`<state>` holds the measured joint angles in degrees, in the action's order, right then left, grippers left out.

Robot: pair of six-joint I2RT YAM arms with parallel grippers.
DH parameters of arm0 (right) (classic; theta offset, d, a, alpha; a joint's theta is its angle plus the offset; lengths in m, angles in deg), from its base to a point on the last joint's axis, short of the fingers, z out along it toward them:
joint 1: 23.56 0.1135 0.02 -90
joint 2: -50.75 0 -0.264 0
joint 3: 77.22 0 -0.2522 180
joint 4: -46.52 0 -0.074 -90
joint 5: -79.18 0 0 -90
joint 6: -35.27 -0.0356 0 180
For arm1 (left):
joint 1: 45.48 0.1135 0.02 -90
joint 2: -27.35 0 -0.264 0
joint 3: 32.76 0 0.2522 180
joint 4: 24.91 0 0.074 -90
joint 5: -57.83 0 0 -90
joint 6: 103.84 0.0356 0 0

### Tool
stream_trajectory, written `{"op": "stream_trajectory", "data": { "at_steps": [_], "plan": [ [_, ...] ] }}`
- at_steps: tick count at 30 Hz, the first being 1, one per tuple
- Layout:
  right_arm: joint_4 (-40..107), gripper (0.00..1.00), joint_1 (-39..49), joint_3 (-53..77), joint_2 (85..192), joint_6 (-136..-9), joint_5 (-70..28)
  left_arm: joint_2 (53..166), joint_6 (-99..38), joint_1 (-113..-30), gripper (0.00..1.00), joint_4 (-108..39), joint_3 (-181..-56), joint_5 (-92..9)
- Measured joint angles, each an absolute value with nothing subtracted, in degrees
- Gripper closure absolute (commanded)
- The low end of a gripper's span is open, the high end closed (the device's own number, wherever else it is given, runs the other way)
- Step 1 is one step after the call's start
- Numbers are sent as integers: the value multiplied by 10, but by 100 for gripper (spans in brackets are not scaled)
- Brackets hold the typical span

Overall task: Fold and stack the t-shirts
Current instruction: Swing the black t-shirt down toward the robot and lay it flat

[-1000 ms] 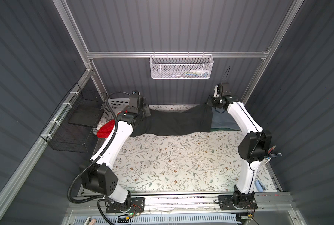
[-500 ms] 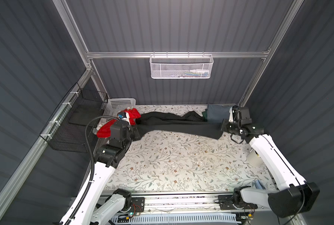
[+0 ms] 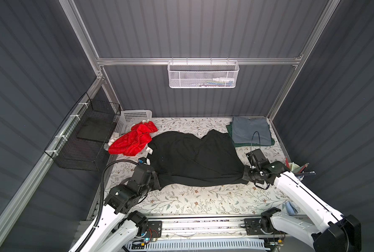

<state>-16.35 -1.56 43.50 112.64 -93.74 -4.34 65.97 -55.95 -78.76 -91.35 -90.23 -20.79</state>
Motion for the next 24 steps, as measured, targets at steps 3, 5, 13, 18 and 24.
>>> {"op": "stream_trajectory", "data": {
  "at_steps": [3, 5, 13, 18, 24],
  "plan": [
    [-166, 100, 4, 444, 1134, -962, -44, 649, -595, -799, 64, -944, -897, -200],
    [-168, 89, 16, 459, 1126, -981, -44, 619, -615, -800, 34, -966, -900, -189],
    [-186, 26, 20, 472, 1131, -1020, -35, 648, -613, -801, 10, -980, -949, -142],
    [-160, 12, 17, 378, 1212, -985, -42, 755, -579, -801, 6, -883, -951, -111],
    [-57, 12, -30, 279, 1326, -936, -110, 882, -531, -787, 6, -734, -976, -104]
  ]
}}
